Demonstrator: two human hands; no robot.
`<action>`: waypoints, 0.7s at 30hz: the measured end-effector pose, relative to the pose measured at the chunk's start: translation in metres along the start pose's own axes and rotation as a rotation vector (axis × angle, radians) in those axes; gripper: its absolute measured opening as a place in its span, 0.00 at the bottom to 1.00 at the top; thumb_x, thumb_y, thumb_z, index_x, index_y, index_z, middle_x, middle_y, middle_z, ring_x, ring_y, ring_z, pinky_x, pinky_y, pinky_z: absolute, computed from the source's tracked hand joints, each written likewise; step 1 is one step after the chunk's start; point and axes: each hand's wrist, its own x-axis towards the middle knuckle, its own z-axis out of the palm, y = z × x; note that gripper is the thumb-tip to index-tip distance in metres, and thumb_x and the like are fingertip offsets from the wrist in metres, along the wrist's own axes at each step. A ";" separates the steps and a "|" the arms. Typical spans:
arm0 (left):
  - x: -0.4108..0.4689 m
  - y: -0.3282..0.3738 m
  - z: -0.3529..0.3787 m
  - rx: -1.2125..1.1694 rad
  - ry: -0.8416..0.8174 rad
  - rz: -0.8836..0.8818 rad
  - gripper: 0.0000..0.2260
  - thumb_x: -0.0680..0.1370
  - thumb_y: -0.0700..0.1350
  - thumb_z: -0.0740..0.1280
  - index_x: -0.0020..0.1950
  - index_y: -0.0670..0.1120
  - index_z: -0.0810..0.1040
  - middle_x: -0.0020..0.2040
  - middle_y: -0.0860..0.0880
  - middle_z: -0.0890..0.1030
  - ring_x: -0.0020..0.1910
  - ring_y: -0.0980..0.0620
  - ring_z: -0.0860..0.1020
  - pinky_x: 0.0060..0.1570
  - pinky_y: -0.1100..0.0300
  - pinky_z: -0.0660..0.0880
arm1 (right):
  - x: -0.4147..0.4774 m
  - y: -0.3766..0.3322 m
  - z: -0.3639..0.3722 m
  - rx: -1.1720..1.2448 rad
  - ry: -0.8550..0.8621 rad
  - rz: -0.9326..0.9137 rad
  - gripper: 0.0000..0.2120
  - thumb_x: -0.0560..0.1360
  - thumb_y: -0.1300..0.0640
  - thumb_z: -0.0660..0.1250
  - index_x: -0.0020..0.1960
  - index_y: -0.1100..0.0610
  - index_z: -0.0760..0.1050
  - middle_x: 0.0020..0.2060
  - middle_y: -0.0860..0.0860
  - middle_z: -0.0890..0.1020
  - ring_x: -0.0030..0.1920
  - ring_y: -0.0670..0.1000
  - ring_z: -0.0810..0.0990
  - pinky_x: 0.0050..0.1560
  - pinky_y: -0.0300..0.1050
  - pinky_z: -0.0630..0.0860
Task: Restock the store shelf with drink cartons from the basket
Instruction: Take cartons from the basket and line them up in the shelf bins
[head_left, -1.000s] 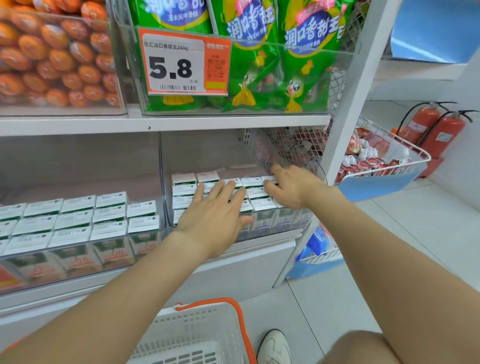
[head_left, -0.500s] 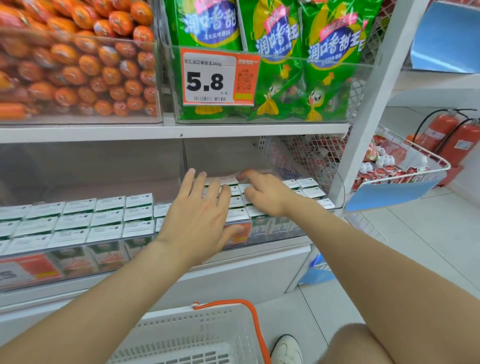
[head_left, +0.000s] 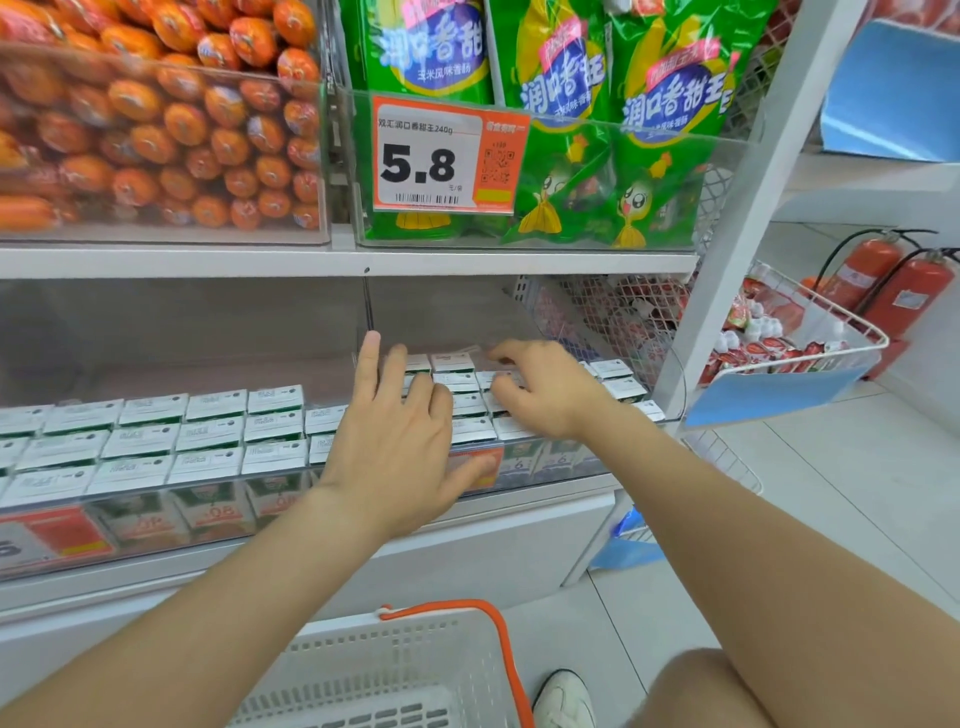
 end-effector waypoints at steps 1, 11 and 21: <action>-0.001 0.002 -0.005 -0.012 -0.003 -0.017 0.47 0.79 0.75 0.39 0.71 0.40 0.76 0.66 0.39 0.79 0.78 0.29 0.61 0.75 0.26 0.41 | -0.004 0.006 -0.005 -0.066 0.078 -0.004 0.30 0.73 0.44 0.54 0.70 0.54 0.77 0.60 0.56 0.84 0.60 0.59 0.82 0.60 0.55 0.79; 0.036 0.039 -0.003 -0.235 0.062 0.196 0.31 0.84 0.65 0.49 0.83 0.49 0.56 0.82 0.43 0.61 0.82 0.38 0.57 0.78 0.32 0.47 | -0.036 0.064 -0.032 -0.035 -0.050 0.178 0.24 0.82 0.55 0.55 0.77 0.55 0.57 0.40 0.54 0.74 0.45 0.61 0.76 0.46 0.55 0.72; 0.045 0.045 0.016 -0.369 0.019 0.203 0.25 0.87 0.60 0.50 0.83 0.53 0.53 0.83 0.49 0.59 0.82 0.42 0.56 0.78 0.38 0.56 | -0.020 0.071 -0.028 -0.293 -0.110 0.226 0.27 0.81 0.48 0.52 0.77 0.58 0.60 0.45 0.56 0.76 0.46 0.62 0.77 0.44 0.52 0.68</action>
